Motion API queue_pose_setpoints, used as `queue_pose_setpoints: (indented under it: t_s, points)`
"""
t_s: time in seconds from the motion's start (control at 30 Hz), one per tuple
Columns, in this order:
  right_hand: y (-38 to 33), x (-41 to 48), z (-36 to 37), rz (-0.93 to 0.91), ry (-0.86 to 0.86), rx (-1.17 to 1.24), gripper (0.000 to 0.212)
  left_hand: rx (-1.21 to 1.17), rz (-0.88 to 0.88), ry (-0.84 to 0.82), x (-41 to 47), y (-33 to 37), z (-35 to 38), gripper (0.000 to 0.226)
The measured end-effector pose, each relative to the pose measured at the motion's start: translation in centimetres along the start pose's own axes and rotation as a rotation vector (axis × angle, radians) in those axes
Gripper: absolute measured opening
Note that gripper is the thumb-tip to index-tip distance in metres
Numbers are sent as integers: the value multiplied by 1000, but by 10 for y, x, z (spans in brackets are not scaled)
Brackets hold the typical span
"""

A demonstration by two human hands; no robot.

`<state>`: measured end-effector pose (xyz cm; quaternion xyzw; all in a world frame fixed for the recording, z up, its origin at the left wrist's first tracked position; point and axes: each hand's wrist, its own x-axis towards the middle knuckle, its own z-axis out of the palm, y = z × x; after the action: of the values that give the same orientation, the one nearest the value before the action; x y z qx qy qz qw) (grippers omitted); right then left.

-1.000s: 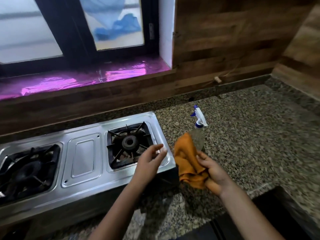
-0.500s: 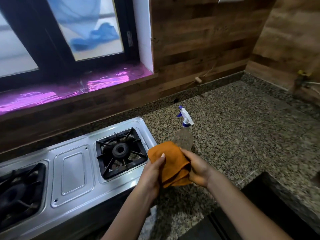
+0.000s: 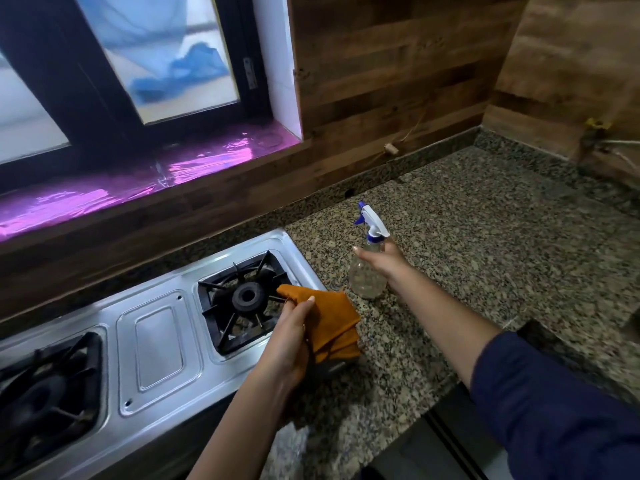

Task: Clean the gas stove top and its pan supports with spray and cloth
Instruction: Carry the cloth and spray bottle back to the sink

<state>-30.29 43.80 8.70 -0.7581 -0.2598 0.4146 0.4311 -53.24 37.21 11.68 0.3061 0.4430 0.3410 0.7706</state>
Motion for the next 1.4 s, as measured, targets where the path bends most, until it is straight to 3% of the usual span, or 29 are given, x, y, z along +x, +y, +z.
queue_pose_setpoints:
  t_s: [0.07, 0.2, 0.37, 0.5, 0.63, 0.77, 1.1, 1.4]
  points:
    - [3, -3, 5, -50, 41, 7, 60, 40, -10, -83, -3, 1, 3, 19]
    - [34, -25, -2, -221, 262, -29, 42, 117, 0, -178, -8, -8, 8, 16]
    - [85, -69, -35, -277, 466, 89, 33, 244, -7, -265, -15, -28, 25, 10]
    - [119, -116, -73, -360, 604, 197, 34, 328, -97, -341, -16, -48, 57, 21]
    - [145, -159, -118, -356, 635, 305, 20, 484, -107, -391, -6, -78, 93, 15]
    - [182, -199, -177, -328, 729, 309, 12, 530, -194, -473, -12, -129, 145, 9]
    - [289, -265, -319, -196, 974, 403, 16, 658, -506, -615, -33, -258, 291, 6]
    - [327, -280, -477, -272, 1190, 350, 11, 647, -499, -804, -61, -355, 465, 24]
